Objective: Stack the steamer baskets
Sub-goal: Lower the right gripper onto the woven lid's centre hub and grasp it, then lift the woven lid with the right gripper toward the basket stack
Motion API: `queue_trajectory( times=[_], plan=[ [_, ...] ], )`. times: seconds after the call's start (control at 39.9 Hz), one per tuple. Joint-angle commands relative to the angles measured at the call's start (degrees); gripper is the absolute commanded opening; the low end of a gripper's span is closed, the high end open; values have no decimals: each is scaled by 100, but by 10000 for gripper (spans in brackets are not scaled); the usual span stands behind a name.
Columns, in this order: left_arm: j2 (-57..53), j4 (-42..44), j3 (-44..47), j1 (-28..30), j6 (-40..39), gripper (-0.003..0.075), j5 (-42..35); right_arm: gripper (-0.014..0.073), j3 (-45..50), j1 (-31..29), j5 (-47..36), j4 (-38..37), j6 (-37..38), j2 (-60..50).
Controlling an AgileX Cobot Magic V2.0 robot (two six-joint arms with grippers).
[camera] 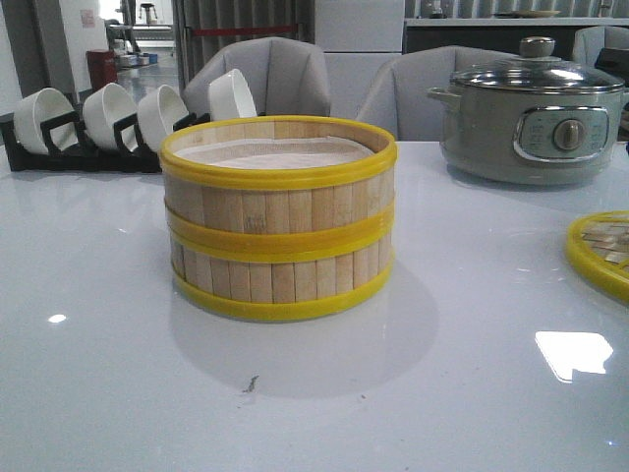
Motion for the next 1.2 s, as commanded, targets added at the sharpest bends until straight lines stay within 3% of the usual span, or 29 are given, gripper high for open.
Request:
queue_trajectory(
  times=[0.0, 0.65, 1.18],
  plan=[
    [-34, 31, -168, 23, -57, 83, -417, 414, -193, -37, -80, 30, 8, -297],
    [-34, 31, -168, 23, -57, 83, -417, 407, -193, -43, -54, 30, 8, -197],
    [-34, 31, -168, 23, -57, 83, -417, 50, -193, -43, -130, 30, 8, -197]
  ],
)
